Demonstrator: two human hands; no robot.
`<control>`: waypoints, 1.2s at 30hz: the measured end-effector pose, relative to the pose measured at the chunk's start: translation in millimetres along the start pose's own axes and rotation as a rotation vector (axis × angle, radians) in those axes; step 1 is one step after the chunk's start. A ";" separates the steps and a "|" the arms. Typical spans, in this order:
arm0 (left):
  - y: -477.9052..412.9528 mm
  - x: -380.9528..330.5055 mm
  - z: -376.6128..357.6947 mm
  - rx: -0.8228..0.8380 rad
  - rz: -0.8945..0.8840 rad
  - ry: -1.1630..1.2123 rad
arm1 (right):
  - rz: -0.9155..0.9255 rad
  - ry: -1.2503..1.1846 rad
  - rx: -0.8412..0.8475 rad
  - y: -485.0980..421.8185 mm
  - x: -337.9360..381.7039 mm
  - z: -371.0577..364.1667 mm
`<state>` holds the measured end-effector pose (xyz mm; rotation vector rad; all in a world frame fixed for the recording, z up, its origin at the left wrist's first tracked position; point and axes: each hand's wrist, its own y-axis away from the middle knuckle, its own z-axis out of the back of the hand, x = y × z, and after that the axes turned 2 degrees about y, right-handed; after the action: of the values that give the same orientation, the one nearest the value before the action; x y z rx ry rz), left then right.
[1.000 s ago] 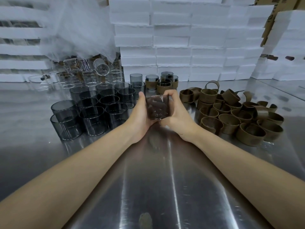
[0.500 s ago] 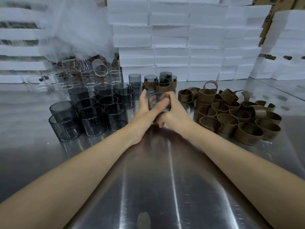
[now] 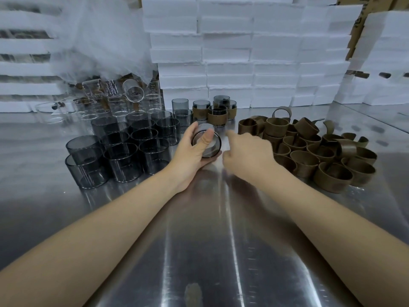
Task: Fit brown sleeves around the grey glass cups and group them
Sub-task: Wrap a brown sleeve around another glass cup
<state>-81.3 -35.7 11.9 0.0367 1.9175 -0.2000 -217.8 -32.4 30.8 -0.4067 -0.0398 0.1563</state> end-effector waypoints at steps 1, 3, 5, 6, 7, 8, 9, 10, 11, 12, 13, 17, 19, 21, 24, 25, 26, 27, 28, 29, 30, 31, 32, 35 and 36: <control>-0.7 0.8 -0.2 -0.002 0.008 0.028 | -0.036 0.077 -0.028 0.2 -2.9 2.2; -1.3 2.3 -1.8 -0.003 0.022 0.062 | -0.115 0.255 0.014 -0.9 -10.6 3.1; -2.7 3.2 -0.9 0.007 0.048 0.096 | -0.210 0.382 0.161 -0.1 -15.9 3.4; -3.9 3.0 0.3 0.015 0.063 0.108 | -0.233 0.403 0.222 0.8 -16.7 2.1; -4.7 2.3 1.8 0.025 0.074 0.112 | -0.230 0.394 0.255 1.5 -16.0 0.5; -4.9 1.9 2.7 0.034 0.080 0.110 | -0.205 0.357 0.253 1.8 -13.9 -1.1; -4.8 1.8 3.1 0.039 0.080 0.106 | -0.169 0.288 0.226 1.8 -11.0 -2.0; -4.5 1.8 3.0 0.040 0.078 0.100 | -0.137 0.195 0.177 1.7 -7.8 -2.2; -4.2 1.9 2.7 0.040 0.076 0.092 | -0.116 0.105 0.122 1.8 -4.6 -0.3; -4.0 2.1 2.4 0.042 0.071 0.082 | -0.100 0.050 0.055 1.3 -2.5 2.0; -4.1 2.4 2.5 0.042 0.066 0.070 | -0.082 0.044 -0.010 1.0 -1.7 4.2; -6.3 3.5 4.6 0.007 0.058 -0.014 | -0.024 0.189 -0.024 0.0 -4.7 5.9; -5.7 3.9 4.7 -0.006 0.049 -0.035 | -0.046 0.127 0.067 -0.3 -5.6 3.8; -4.0 3.5 4.6 -0.022 0.028 -0.043 | -0.078 -0.028 0.105 -2.4 -5.7 3.4; -1.9 0.8 4.3 -0.093 -0.008 -0.015 | -0.114 -0.239 0.097 -4.7 -5.2 4.5; -1.5 0.3 4.0 -0.109 -0.017 -0.007 | -0.113 -0.264 0.088 -4.1 -4.5 5.1; -1.2 0.4 3.7 -0.118 -0.027 -0.004 | -0.102 -0.267 0.077 -2.8 -3.4 5.1; -1.3 0.8 3.2 -0.123 -0.035 -0.006 | -0.091 -0.253 0.067 -1.3 -2.3 4.5; -1.4 1.3 2.6 -0.126 -0.041 -0.011 | -0.084 -0.227 0.058 0.3 -1.5 3.2; -1.7 1.8 1.8 -0.128 -0.043 -0.019 | -0.081 -0.189 0.050 1.4 -1.2 1.9; -2.1 2.2 1.3 -0.130 -0.044 -0.030 | -0.083 -0.152 0.046 1.7 -1.3 0.5; -2.4 2.5 0.9 -0.132 -0.043 -0.045 | -0.087 -0.133 0.050 1.3 -2.1 0.0; -2.7 2.8 0.5 -0.133 -0.041 -0.065 | -0.096 -0.159 0.060 0.2 -3.1 0.1; -1.7 2.3 -1.3 -0.125 -0.028 -0.091 | -0.136 -0.378 0.077 -5.3 -7.0 5.5; -1.1 1.7 -2.0 -0.124 -0.021 -0.086 | -0.139 -0.415 0.062 -5.7 -8.3 7.9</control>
<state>-83.9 -36.6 11.1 -0.0739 1.8411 -0.0944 -225.7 -35.8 40.3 -0.3034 -0.4701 0.1023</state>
